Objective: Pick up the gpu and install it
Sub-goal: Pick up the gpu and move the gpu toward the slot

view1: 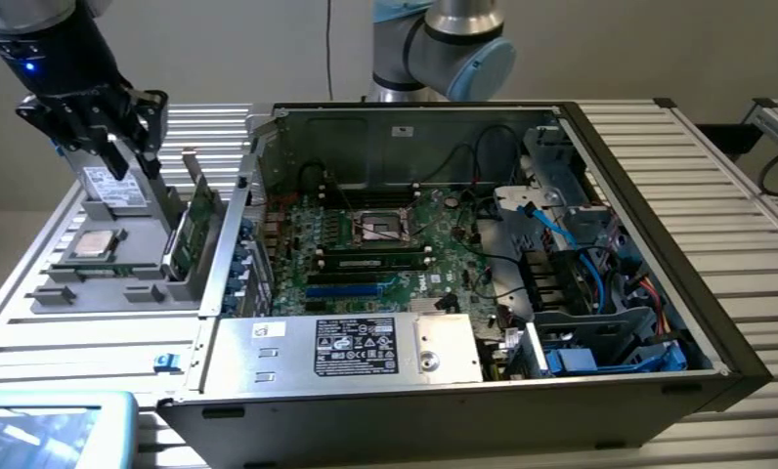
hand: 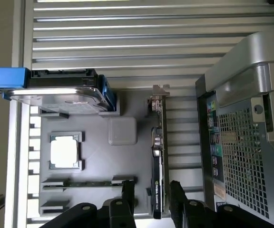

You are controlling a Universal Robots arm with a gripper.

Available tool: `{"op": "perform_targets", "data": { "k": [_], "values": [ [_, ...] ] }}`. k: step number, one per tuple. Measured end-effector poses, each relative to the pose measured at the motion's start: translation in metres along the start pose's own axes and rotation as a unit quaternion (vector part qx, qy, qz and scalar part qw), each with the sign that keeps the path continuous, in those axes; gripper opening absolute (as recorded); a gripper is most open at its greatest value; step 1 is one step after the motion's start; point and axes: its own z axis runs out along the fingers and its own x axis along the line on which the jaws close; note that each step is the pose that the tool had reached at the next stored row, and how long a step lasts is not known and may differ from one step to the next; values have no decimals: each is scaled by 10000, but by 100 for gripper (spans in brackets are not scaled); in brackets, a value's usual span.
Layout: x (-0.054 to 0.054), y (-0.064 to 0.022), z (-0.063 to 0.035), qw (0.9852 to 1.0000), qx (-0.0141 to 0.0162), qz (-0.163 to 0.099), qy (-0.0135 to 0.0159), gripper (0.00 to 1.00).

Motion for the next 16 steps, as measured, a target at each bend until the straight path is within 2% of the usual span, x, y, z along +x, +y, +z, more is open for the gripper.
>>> {"op": "perform_targets", "data": {
  "k": [16],
  "values": [
    [23,-45,285,10000,1,-19,3,44]
  ]
}}
